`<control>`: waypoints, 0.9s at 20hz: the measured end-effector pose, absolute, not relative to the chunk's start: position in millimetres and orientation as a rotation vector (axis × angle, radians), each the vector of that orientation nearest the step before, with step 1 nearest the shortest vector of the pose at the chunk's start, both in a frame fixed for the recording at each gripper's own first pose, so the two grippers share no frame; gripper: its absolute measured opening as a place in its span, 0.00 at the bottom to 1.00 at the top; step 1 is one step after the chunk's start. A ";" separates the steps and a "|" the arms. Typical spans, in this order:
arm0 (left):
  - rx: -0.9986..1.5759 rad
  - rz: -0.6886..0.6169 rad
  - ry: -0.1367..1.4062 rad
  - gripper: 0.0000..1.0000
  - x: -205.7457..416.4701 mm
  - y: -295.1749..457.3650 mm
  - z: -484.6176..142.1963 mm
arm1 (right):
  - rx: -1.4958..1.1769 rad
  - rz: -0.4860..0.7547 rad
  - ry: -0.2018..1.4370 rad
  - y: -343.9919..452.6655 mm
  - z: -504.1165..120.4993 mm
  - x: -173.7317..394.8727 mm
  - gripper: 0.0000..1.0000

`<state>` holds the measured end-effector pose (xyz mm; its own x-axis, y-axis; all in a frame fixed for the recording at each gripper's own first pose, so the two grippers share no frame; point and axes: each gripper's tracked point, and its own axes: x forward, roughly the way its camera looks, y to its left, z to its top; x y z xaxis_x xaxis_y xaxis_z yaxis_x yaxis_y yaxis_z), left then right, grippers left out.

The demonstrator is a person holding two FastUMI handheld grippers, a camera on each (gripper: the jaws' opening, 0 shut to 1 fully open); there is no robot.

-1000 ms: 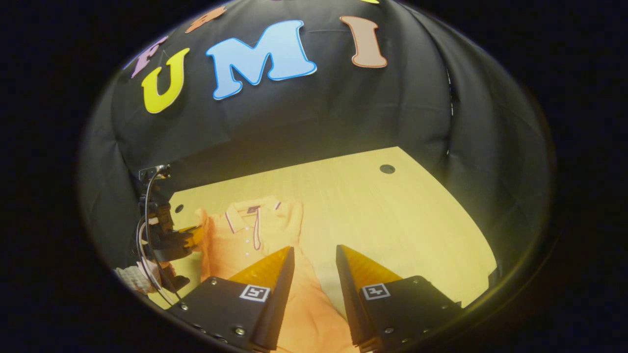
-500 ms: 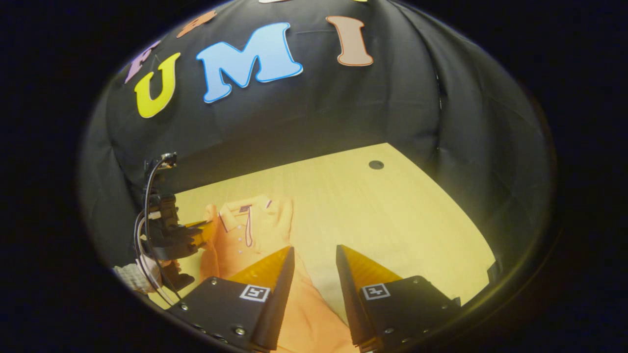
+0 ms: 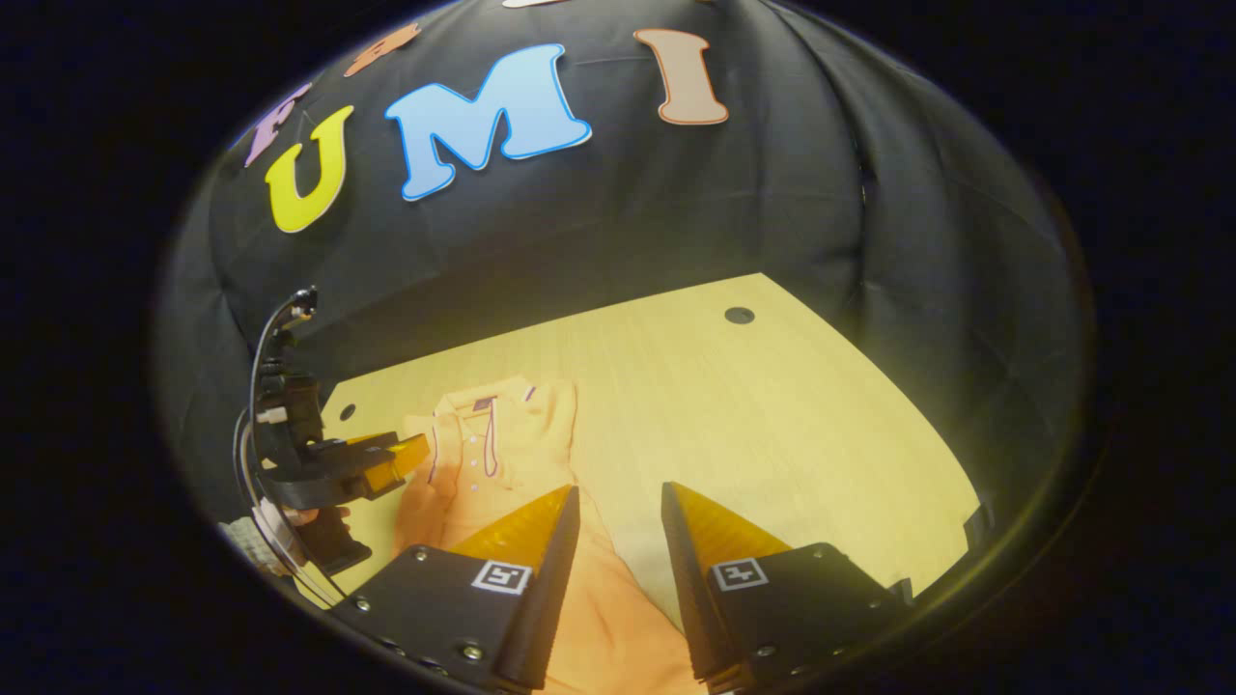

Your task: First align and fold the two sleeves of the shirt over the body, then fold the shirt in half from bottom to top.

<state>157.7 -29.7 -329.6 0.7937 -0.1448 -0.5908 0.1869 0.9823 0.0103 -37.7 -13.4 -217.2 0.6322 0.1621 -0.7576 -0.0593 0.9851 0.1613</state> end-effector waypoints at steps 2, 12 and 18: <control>0.058 -0.180 0.639 0.92 142.6 -26.4 -325.8 | 0.124 0.134 0.886 -13.5 -219.1 -43.2 0.54; 0.008 -0.166 0.744 0.96 25.4 -7.1 -330.7 | 0.173 0.188 0.986 -7.9 -242.2 -76.8 0.72; -0.040 -0.118 0.875 0.96 -50.4 2.6 -360.6 | 0.180 0.209 1.123 -4.2 -271.0 -109.3 0.98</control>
